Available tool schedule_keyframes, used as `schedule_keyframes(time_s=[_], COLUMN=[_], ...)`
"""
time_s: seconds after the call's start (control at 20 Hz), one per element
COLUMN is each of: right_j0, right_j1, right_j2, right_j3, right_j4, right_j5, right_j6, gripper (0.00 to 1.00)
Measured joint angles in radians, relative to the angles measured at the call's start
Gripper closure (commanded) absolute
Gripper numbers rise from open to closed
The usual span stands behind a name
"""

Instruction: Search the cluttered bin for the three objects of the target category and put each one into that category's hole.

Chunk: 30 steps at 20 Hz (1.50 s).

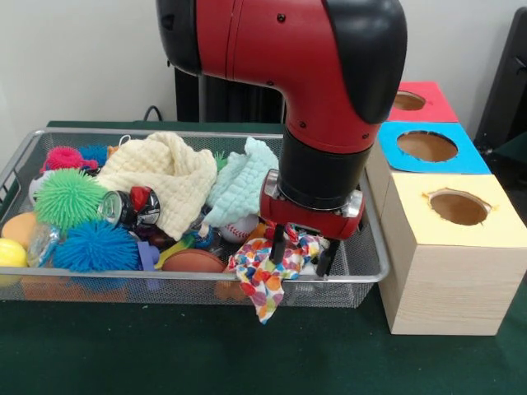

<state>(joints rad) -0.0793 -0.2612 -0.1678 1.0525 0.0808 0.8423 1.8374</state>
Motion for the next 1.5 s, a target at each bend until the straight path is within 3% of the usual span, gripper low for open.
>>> schedule_keyframes(time_s=[0.05,0.1,1.0,1.2,1.25,1.5], right_j0=[0.0,0.0,0.008,0.023,0.031,0.041], right_j1=[0.0,0.001,-0.006,-0.05,-0.087,-0.155], right_j2=[0.0,-0.002,-0.014,-0.017,-0.017,-0.017], right_j3=[0.0,0.0,0.0,0.021,0.035,0.041], right_j4=[0.001,0.0,0.003,0.018,0.038,0.078], right_j5=[0.0,0.0,0.019,0.09,0.155,0.285], right_j6=[0.0,0.0,0.0,0.0,0.0,0.0], gripper=[0.0,1.0,1.0,1.0,1.0,1.0])
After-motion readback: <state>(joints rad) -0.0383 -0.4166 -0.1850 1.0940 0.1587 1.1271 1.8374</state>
